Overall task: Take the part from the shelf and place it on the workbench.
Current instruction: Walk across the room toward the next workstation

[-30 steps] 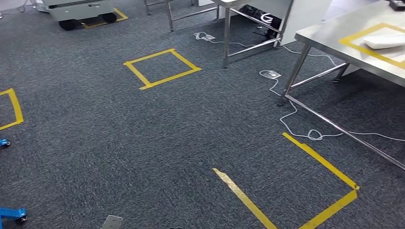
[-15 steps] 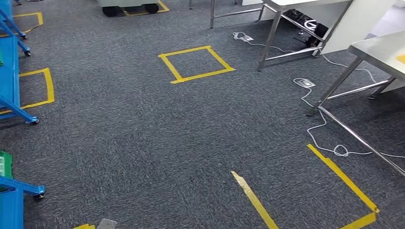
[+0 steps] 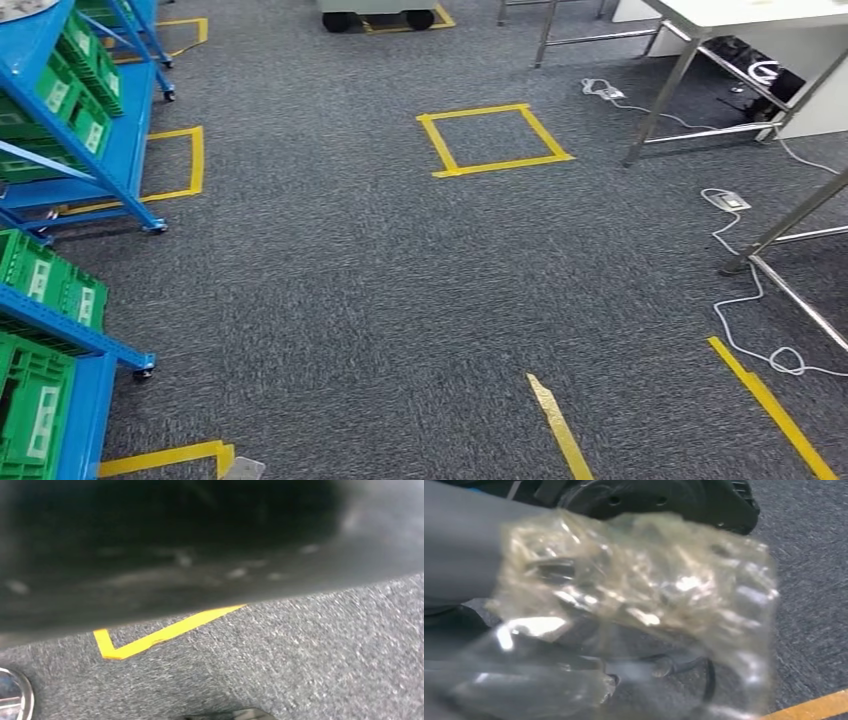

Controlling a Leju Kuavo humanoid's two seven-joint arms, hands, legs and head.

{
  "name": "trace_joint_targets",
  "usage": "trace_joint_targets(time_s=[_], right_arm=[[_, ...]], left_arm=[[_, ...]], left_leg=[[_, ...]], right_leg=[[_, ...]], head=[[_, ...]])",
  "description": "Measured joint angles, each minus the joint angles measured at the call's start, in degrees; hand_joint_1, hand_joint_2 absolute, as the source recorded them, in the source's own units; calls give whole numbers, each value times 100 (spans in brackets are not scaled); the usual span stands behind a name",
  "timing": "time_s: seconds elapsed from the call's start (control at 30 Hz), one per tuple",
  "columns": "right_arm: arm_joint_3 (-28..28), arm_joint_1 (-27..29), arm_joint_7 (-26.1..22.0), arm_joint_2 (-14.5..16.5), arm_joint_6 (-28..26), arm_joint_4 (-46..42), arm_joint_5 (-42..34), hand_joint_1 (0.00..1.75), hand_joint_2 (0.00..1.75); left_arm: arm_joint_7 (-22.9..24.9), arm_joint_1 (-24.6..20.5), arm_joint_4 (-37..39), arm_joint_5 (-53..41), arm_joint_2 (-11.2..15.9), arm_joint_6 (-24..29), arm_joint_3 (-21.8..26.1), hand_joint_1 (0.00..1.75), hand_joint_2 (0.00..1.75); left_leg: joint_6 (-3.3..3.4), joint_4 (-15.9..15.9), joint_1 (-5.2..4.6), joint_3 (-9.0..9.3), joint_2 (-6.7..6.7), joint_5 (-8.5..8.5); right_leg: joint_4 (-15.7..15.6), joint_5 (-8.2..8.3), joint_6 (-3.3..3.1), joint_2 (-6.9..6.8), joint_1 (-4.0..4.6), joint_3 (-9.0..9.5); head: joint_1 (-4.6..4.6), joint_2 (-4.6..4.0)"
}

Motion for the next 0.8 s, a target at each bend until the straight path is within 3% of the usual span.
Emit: trace_joint_targets(time_s=[0.03, 0.07, 0.17, 0.23, 0.33, 0.4, 0.47, 0.5, 0.53, 0.57, 0.6, 0.67, 0.7, 0.77, 0.8], right_arm=[[-3, 0, -4, 14, -19, -2, -23, 0, 0], [-5, 1, -8, 22, -29, -8, -43, 0, 0], [-7, 16, -4, 33, 7, -63, -50, 0, 0], [-12, 12, -1, 38, 17, -113, -55, 0, 0], [-14, -25, -5, 50, -23, -135, -78, 0, 0], [-10, -28, -13, 60, -44, -135, -97, 0, 0], [-8, 1, -5, 63, -41, -138, -137, 0, 0], [-8, 22, 8, 63, -43, -140, -182, 0, 0], [-4, 42, 26, 63, -53, -145, -244, 0, 0], [9, 62, 49, 64, -75, -155, -322, 0, 0], [34, 84, 78, 65, -104, -172, -410, 0, 0], [109, 131, 138, 65, -161, -220, -580, 0, 0], [148, 155, 165, 67, -182, -242, -655, 0, 0], [221, 192, 214, 72, -213, -286, -766, 0, 0], [262, 209, 232, 77, -228, -315, -815, 0, 0]], left_arm=[[9, 3, 0, -8, 2, 1, -7, 0, 0], [17, 12, 1, -12, 4, 6, -13, 0, 0], [38, 12, 1, -6, -19, 75, -44, 0, 0], [51, -15, 2, 25, -69, 162, -55, 0, 0], [64, 6, 2, 55, -118, 236, -55, 0, 0], [69, 16, 2, 55, -138, 241, -55, 0, 0], [67, 6, 2, 55, -158, 254, -55, 0, 0], [62, 3, 2, 52, -169, 262, -55, 0, 0], [57, 6, 2, 49, -177, 268, -55, 0, 0], [52, 11, 2, 44, -182, 274, -55, 0, 0], [49, 15, 2, 37, -186, 279, -54, 0, 0], [43, 12, 2, 15, -202, 290, -52, 0, 0], [41, 6, 2, 4, -211, 295, -51, 0, 0], [39, 10, 2, -15, -225, 306, -47, 0, 0], [38, 21, 2, -28, -227, 311, -45, 0, 0]], left_leg=[[-52, 149, 43, -76, 24, -2], [-107, 102, 85, -50, 49, 98], [-251, -807, 180, 436, 293, 592], [-175, -1155, 171, 612, 413, 650], [30, -1153, 114, 588, 276, 604], [113, -1160, 103, 580, 177, 619], [165, -1163, 82, 567, 65, 621], [181, -1163, 65, 565, -5, 617], [192, -1163, 49, 569, -80, 611], [197, -1162, 36, 578, -159, 607], [198, -1162, 28, 592, -244, 604], [187, -1158, 22, 610, -408, 596], [170, -1150, 23, 602, -486, 593], [109, -1147, 43, 559, -624, 611], [70, -1154, 59, 533, -693, 630]], right_leg=[[8, -21, 22, -83, -14, 1], [22, -47, 51, -157, -36, 1], [161, -188, 199, -355, -94, 0], [268, -297, 297, -457, -92, 1], [311, -375, 378, -523, -135, 53], [601, -598, 412, -297, -168, -56], [1358, -988, 397, -9, -172, -432], [1747, -1122, 377, 56, -167, -638], [1991, -1153, 351, 89, -160, -788], [2010, -1061, 322, 110, -151, -839], [1795, -857, 290, 146, -143, -780], [1052, -405, 236, 393, -141, -503], [730, -281, 227, 536, -147, -380], [488, -258, 235, 682, -146, -261], [452, -256, 237, 630, -141, -234]], head=[[1, 0], [0, 0], [-14, 0], [-2, 0], [32, 0], [44, 0], [60, 0], [60, 0], [60, 0], [58, 0], [57, 0], [57, 0], [59, 0], [55, 0], [55, 0]])
